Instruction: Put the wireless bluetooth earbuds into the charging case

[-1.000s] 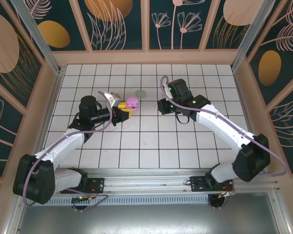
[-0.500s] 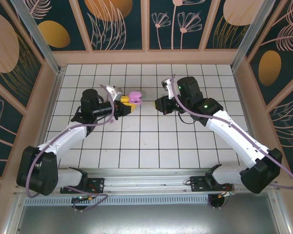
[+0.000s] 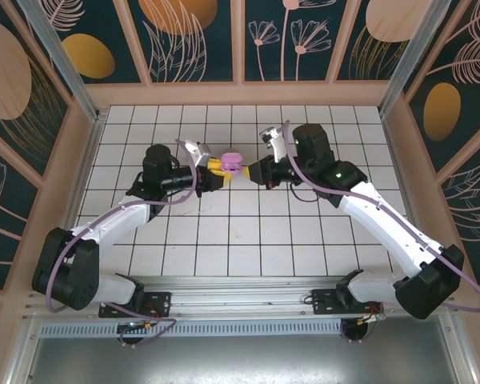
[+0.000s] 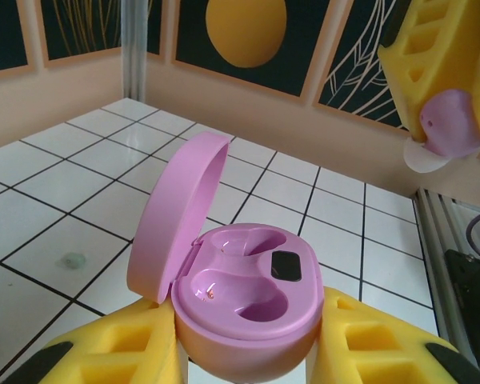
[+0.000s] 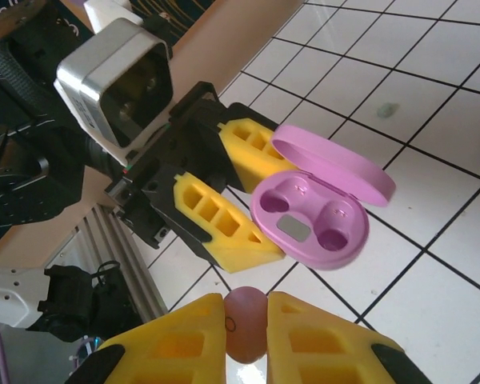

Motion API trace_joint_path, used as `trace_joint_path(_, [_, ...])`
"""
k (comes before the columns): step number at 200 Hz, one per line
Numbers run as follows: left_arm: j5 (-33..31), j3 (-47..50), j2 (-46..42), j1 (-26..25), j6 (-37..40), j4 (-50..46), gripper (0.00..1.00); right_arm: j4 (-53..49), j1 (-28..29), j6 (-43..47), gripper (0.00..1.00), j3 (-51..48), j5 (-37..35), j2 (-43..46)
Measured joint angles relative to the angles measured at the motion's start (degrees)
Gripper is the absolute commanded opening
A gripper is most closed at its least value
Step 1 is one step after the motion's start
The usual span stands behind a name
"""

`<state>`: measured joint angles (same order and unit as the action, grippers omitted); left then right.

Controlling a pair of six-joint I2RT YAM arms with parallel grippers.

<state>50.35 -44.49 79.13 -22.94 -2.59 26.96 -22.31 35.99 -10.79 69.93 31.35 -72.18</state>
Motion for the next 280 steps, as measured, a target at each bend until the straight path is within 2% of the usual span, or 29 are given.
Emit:
trace_joint_path(98, [4.5, 1.4, -0.7, -0.5, 4.5, 0.9, 0.12, 0.1, 0.0, 3.7, 0.14, 0.2, 6.1, -4.7])
trace_joint_path(280, [6.9, 3.3, -3.1, -0.8, 6.0, 3.3, 0.14, 0.3, 0.0, 6.0, 0.14, 0.2, 6.4, -4.9])
